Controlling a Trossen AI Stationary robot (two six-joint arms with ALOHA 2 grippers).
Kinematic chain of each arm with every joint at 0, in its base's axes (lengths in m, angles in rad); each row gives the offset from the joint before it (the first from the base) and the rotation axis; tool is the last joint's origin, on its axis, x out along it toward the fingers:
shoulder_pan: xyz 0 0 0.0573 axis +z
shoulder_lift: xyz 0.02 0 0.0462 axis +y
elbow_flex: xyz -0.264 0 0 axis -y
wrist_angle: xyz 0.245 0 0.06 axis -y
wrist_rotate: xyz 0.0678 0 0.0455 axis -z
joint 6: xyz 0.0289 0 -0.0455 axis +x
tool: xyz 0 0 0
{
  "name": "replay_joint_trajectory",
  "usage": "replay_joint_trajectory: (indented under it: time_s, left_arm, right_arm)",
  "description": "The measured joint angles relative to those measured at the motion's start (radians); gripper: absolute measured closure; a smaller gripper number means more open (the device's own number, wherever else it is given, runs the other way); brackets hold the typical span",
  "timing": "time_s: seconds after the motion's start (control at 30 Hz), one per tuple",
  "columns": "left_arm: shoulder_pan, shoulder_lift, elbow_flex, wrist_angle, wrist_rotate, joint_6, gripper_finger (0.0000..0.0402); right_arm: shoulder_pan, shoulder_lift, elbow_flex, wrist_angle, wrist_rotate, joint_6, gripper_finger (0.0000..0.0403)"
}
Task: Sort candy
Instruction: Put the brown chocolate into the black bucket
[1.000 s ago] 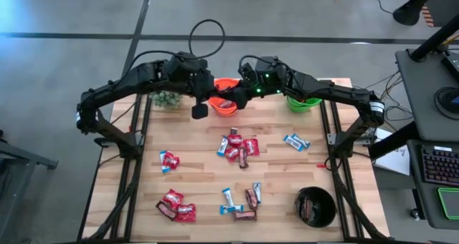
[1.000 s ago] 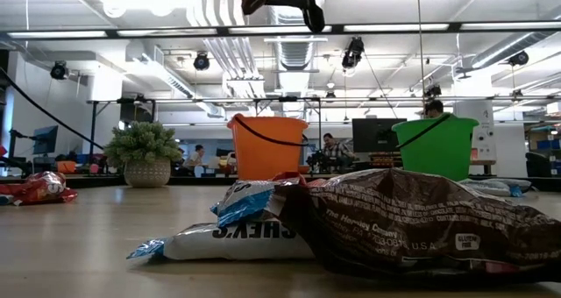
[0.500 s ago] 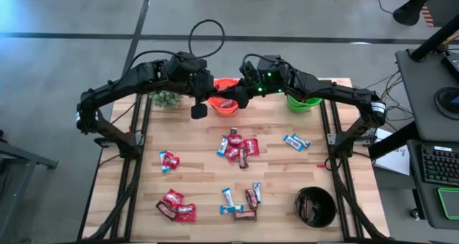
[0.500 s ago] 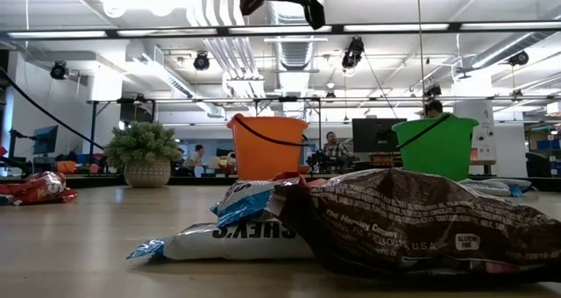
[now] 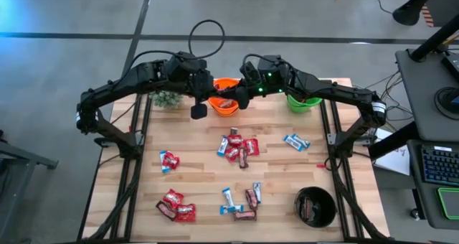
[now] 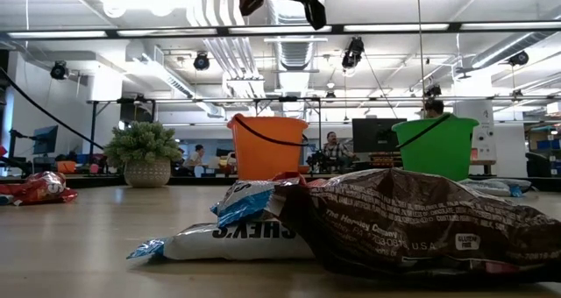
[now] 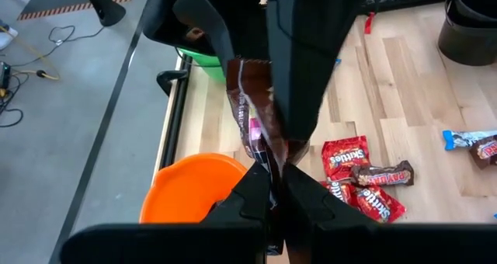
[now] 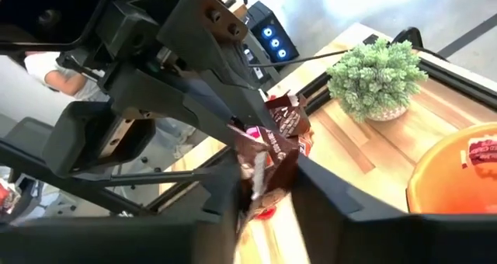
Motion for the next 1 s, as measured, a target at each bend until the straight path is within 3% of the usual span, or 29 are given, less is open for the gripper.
replay_joint_trajectory:
  time_s: [0.13, 0.6, 1.0]
  left_arm:
    - [0.000, -0.002, 0.000, 0.000, -0.001, 0.000, 0.0401]
    - [0.000, -0.002, 0.000, 0.003, -0.001, -0.010, 0.0396]
    - [0.000, 0.000, 0.080, -0.132, 0.003, -0.027, 0.0280]
  right_arm:
    - [0.000, 0.000, 0.000, 0.011, 0.000, -0.017, 0.0382]
    - [0.000, -0.003, 0.000, 0.015, -0.001, -0.028, 0.0392]
    - [0.000, -0.033, 0.000, -0.049, -0.004, -0.050, 0.0393]
